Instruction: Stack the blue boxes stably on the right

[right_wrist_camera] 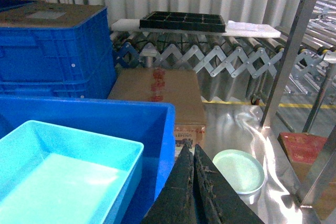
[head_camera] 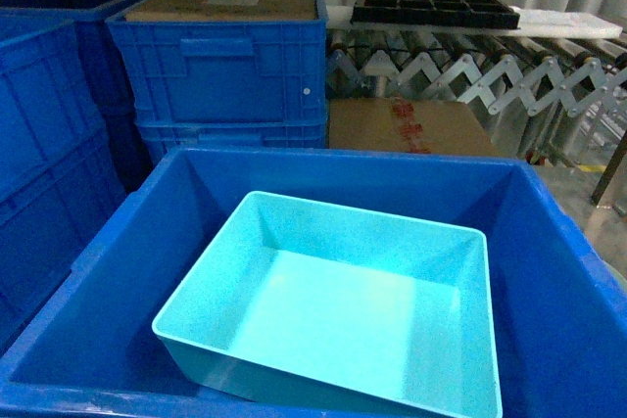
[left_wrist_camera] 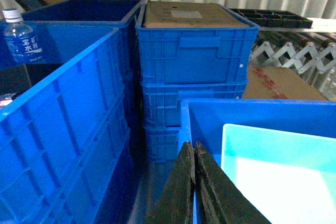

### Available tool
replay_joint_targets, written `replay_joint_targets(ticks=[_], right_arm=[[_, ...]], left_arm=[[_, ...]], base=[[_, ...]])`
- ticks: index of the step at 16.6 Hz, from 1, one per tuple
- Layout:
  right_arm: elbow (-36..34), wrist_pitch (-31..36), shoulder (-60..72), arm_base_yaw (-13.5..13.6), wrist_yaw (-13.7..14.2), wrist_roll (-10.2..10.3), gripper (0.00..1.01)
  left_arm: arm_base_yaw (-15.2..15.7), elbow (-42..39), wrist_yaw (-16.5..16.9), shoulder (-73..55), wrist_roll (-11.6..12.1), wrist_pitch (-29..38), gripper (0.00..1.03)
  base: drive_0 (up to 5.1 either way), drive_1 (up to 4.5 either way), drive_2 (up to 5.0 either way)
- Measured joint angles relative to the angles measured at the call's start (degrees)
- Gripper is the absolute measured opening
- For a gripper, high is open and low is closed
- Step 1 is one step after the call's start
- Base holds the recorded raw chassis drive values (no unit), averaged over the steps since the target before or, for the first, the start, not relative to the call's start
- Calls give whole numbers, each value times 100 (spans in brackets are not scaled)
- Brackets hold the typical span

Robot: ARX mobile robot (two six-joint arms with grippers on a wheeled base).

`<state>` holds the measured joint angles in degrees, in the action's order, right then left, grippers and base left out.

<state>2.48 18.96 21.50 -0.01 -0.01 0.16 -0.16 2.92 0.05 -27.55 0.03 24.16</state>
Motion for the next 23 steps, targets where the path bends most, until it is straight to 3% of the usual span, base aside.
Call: replay_joint_targets(ticks=[3, 5, 11, 14, 15, 16, 23], right_arm=[[-173, 39, -201, 0, -2, 0, 2], [-173, -59, -291, 0, 2, 0, 2], [-173, -518, -785, 0, 0, 0, 2], [-173, -909, -1167, 0, 0, 0, 2], [-168, -1971, -2120, 0, 0, -2, 2], [-168, -1923, -2124, 0, -2, -2, 2], [-168, -1915, -2124, 0, -2, -2, 2]], left_arm=[[0, -72, -7, 341, 0, -238, 2], [0, -212, -9, 372, 0, 20, 2], [0, -208, -7, 960, 0, -581, 2], [0, -208, -9, 1462, -2, -1104, 2], [0, -205, -20, 1930, 0, -1661, 2], [0, -203, 13, 2459, 0, -2426, 2], [0, -195, -22, 2693, 0, -2406, 2]], base=[[0, 0, 0], [0, 0, 0], [0, 0, 0], [0, 0, 0], [0, 0, 0], [0, 0, 0], [0, 0, 0]])
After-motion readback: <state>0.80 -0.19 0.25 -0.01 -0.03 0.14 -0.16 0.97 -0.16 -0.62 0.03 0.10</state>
